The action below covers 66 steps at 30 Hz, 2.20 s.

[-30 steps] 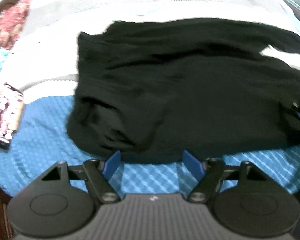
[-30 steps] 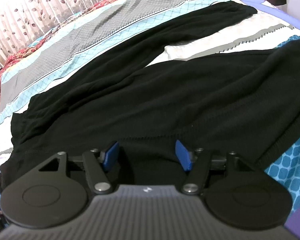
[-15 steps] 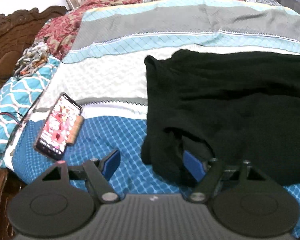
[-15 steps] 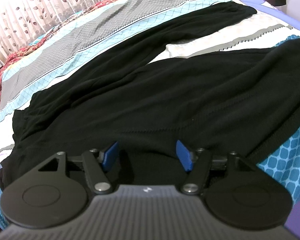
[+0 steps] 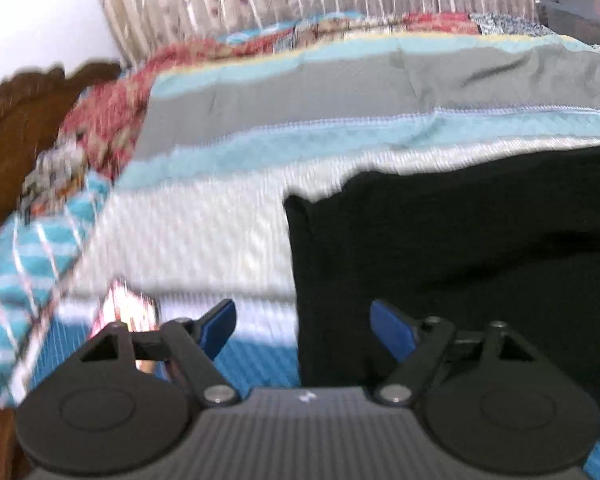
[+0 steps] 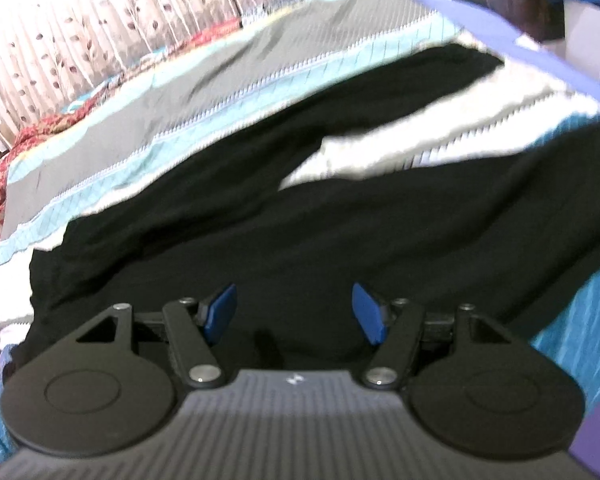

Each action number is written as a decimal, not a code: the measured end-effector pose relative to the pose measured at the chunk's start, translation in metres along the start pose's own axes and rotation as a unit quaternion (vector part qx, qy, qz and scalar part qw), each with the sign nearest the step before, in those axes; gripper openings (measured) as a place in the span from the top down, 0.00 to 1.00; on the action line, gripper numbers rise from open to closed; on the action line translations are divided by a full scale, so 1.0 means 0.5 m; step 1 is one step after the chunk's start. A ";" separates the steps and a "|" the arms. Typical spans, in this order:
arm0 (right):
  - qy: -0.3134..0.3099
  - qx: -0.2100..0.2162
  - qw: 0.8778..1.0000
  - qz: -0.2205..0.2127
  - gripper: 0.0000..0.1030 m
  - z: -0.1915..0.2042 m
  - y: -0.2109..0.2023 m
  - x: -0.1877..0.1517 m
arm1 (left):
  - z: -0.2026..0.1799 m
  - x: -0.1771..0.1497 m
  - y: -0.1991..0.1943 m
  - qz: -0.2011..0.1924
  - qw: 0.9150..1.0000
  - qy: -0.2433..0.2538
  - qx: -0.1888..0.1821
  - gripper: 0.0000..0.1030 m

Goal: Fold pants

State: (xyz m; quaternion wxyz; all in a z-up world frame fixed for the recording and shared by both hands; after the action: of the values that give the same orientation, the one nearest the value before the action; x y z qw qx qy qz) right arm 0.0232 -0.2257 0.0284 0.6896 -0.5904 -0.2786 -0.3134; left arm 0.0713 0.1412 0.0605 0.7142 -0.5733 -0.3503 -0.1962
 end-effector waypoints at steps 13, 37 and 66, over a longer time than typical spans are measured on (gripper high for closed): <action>0.058 -0.085 0.995 -0.015 0.36 -0.242 0.145 0.289 | -0.133 0.180 0.334 -0.019 0.993 0.100 -0.053 0.20; 0.233 -0.148 0.961 -0.007 0.93 -0.533 0.268 0.433 | -0.187 0.204 0.182 -0.124 0.983 0.085 -0.102 0.91; 0.264 -0.184 0.944 -0.075 0.53 -0.515 -0.262 -0.092 | 0.143 -0.192 -0.131 0.037 0.976 -0.150 -0.155 0.22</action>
State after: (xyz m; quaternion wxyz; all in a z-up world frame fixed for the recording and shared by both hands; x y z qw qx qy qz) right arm -0.1029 -0.4896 0.0396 0.5927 -0.5806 -0.0678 -0.5541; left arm -0.0580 0.1806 0.0424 0.5629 -0.7124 -0.3974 -0.1329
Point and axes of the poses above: each gripper's, at about its wrist camera, not at the fingertips, and y roughly the way its jaws point, z to its left, x to its top, the point moved 8 cm from there along y, roughly the way its jaws point, and after that the axes turned 15 degrees about -y, right-handed, at the moved point
